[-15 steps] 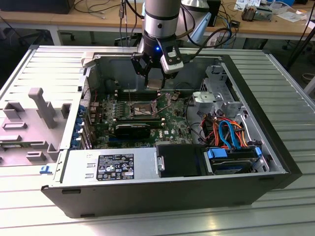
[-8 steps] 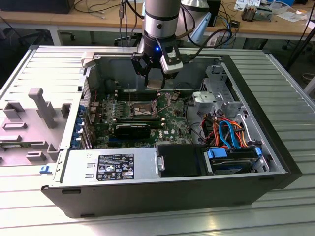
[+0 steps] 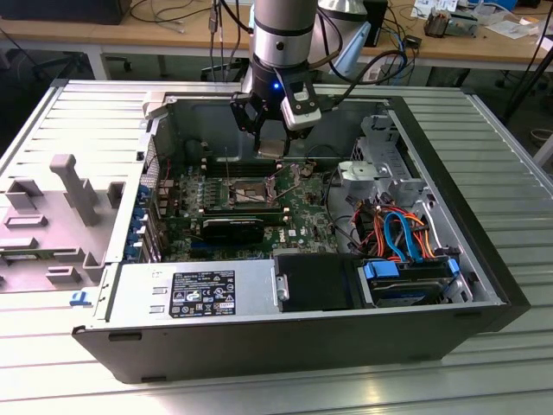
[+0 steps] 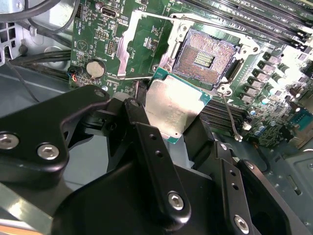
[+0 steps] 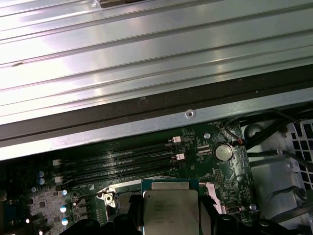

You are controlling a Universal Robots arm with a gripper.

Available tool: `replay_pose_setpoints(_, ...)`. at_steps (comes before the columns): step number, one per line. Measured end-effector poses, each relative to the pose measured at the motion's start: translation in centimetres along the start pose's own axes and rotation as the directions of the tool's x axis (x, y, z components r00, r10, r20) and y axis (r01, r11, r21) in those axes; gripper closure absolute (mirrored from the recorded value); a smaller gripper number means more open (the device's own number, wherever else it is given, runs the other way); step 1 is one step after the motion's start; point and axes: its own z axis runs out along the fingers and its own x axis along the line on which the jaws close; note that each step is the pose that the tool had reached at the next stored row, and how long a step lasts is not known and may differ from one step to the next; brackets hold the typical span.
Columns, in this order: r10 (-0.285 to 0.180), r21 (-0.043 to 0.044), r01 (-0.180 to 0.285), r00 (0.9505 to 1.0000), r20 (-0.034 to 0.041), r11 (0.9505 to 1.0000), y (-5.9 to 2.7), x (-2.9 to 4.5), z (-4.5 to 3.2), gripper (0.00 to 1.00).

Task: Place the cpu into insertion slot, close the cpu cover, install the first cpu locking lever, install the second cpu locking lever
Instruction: 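Place the cpu into insertion slot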

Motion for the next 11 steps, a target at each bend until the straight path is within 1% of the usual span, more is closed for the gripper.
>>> replay_pose_setpoints(11,0.006,-0.0001,-0.006,1.0000,0.0005,1.0000,0.00,0.00,0.01,0.45)
